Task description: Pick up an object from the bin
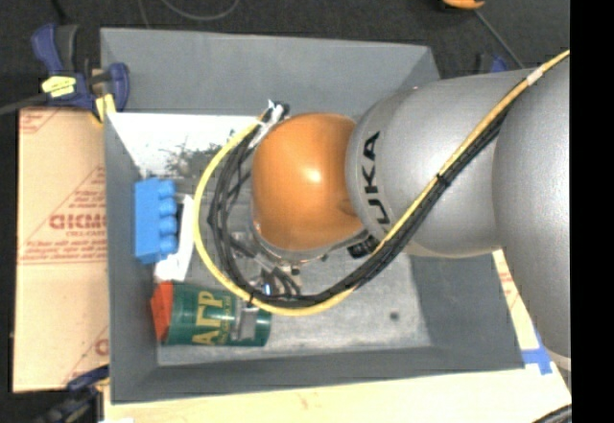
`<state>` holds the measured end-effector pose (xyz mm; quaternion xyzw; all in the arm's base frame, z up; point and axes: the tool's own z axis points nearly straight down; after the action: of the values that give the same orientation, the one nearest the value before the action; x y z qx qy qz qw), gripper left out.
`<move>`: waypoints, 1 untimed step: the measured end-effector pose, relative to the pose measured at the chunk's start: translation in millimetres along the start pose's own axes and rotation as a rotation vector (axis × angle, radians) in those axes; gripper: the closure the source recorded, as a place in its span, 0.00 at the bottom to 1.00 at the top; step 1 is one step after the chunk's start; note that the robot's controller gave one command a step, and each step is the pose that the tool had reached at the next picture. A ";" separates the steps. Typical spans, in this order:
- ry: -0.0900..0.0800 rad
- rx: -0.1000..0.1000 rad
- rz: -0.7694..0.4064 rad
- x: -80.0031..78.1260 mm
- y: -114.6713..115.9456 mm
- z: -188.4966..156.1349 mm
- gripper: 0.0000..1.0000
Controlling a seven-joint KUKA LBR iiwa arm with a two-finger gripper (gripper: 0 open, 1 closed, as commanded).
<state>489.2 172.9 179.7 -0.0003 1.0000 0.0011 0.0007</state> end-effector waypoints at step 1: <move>-0.007 -0.002 -0.030 -3.5 8.7 50.2 0.00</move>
Offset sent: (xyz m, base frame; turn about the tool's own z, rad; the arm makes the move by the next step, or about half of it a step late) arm 0.0092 0.0139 -0.0985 -0.2358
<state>492.7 181.7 129.6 -0.0155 0.9999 0.0019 0.0042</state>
